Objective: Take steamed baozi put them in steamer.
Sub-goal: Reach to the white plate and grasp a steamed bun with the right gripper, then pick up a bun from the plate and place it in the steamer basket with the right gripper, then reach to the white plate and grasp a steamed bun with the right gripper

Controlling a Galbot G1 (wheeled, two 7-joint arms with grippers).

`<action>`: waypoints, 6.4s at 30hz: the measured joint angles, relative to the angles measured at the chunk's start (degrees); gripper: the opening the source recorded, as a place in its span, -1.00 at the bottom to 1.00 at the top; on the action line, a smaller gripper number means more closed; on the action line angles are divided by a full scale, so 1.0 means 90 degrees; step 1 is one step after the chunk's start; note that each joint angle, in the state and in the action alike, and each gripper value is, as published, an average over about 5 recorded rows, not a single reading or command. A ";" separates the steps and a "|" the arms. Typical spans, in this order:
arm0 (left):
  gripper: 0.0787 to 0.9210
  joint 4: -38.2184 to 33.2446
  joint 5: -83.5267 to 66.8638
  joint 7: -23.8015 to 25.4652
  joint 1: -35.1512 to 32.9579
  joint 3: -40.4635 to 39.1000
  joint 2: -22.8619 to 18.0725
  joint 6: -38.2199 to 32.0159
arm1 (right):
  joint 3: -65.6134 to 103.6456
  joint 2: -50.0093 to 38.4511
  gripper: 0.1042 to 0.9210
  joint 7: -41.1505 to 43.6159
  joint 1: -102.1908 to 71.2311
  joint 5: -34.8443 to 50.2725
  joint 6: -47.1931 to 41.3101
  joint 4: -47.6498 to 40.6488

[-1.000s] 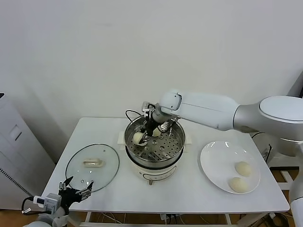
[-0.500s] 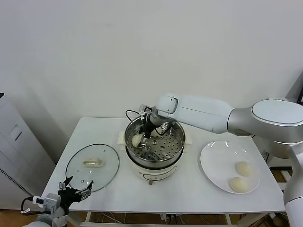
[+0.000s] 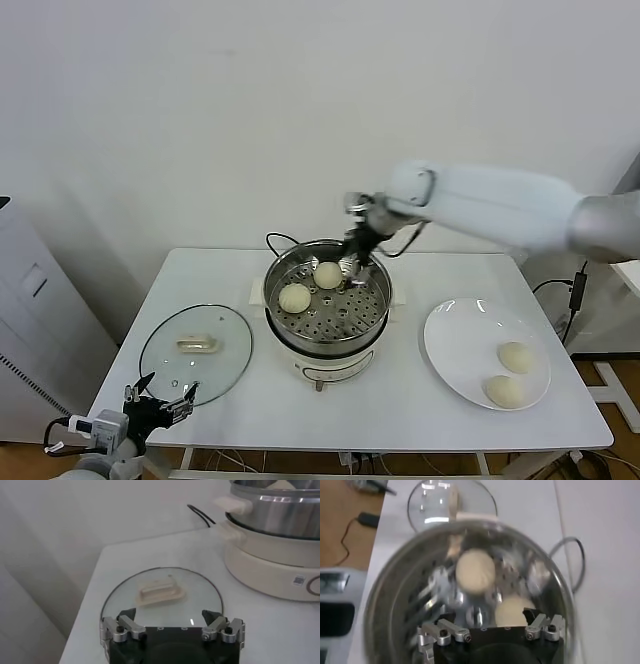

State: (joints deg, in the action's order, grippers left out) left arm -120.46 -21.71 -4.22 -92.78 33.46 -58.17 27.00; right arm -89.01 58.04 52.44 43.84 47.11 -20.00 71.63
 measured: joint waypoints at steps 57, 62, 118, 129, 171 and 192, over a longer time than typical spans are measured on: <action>0.77 -0.0205 0.0038 0.0018 -0.0038 -0.0011 -0.0003 0.0038 | 0.2561 -0.3156 0.63 0.1843 -0.3765 -0.4349 0.2027 -0.0398; 0.77 -0.0175 0.0041 0.0018 -0.0036 -0.0007 -0.0001 0.0036 | 0.2724 -0.3081 0.47 0.1886 -0.3954 -0.4445 0.2031 -0.0513; 0.77 -0.0075 0.0054 -0.0023 0.0120 -0.0148 0.0251 0.0058 | 0.1880 -0.0255 -0.09 0.1601 -0.0752 -0.3419 0.4900 -0.0992; 0.77 -0.0009 0.0056 -0.0022 0.0110 -0.0159 0.0266 0.0042 | 0.1888 0.0852 -0.09 0.1616 -0.0971 -0.4017 0.6452 -0.0909; 0.77 -0.0060 0.0049 -0.0015 0.0062 -0.0134 0.0276 0.0019 | 0.2735 0.1124 0.55 0.1549 -0.2244 -0.6871 0.7467 0.0138; 0.77 -0.0069 0.0048 -0.0014 0.0044 -0.0098 0.0320 0.0014 | 0.2787 0.0503 0.76 0.1856 -0.1453 -0.5913 0.7465 -0.1028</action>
State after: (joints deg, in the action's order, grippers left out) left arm -121.08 -21.27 -4.34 -92.39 32.58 -55.29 27.13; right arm -63.93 62.57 69.14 30.76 -6.11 47.19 62.38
